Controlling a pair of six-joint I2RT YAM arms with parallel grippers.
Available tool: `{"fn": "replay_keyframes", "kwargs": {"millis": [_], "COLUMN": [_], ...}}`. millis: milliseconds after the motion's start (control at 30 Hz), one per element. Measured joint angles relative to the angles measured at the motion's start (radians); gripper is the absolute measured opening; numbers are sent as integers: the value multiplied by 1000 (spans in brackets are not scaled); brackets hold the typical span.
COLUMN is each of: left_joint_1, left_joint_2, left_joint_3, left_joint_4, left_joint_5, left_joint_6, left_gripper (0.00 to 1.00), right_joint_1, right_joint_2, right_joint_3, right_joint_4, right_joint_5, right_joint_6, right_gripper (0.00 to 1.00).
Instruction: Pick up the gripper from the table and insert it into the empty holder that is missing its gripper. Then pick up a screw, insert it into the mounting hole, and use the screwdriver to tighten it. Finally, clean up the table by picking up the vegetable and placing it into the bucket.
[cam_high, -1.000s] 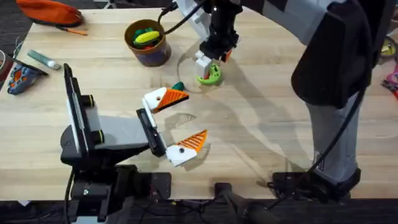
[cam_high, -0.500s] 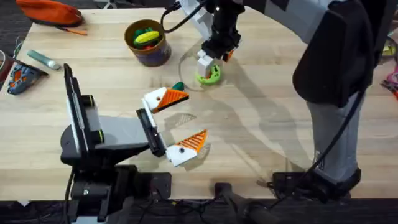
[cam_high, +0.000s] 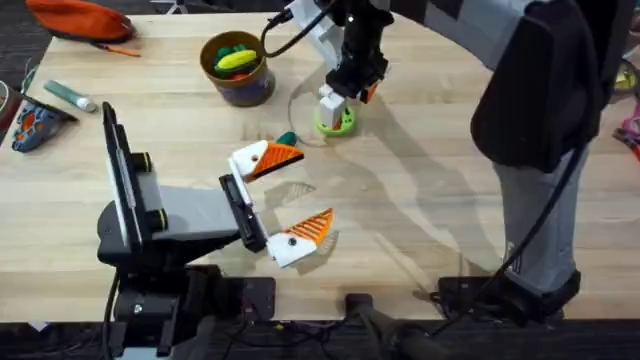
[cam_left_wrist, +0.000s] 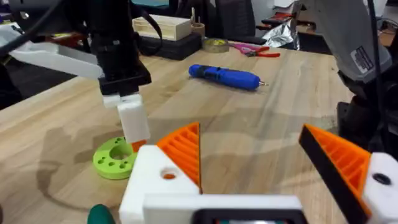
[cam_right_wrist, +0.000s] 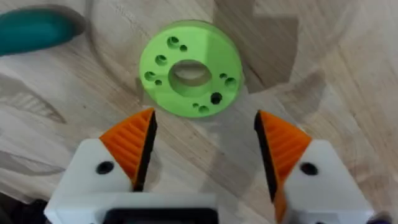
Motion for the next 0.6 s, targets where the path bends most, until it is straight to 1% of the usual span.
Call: {"fn": "replay_keyframes", "kwargs": {"millis": [233, 600], "left_joint_1": [0, 0], "left_joint_2": [0, 0], "left_joint_3": [0, 0], "left_joint_4": [0, 0], "left_joint_5": [0, 0], "left_joint_6": [0, 0], "left_gripper": [986, 985], "right_joint_1": [-3, -3], "right_joint_2": [-1, -1], "right_joint_3": [-43, -47], "right_joint_4": [52, 96], "right_joint_5": [0, 0], "right_joint_6": [0, 0], "right_gripper": [882, 862]}}
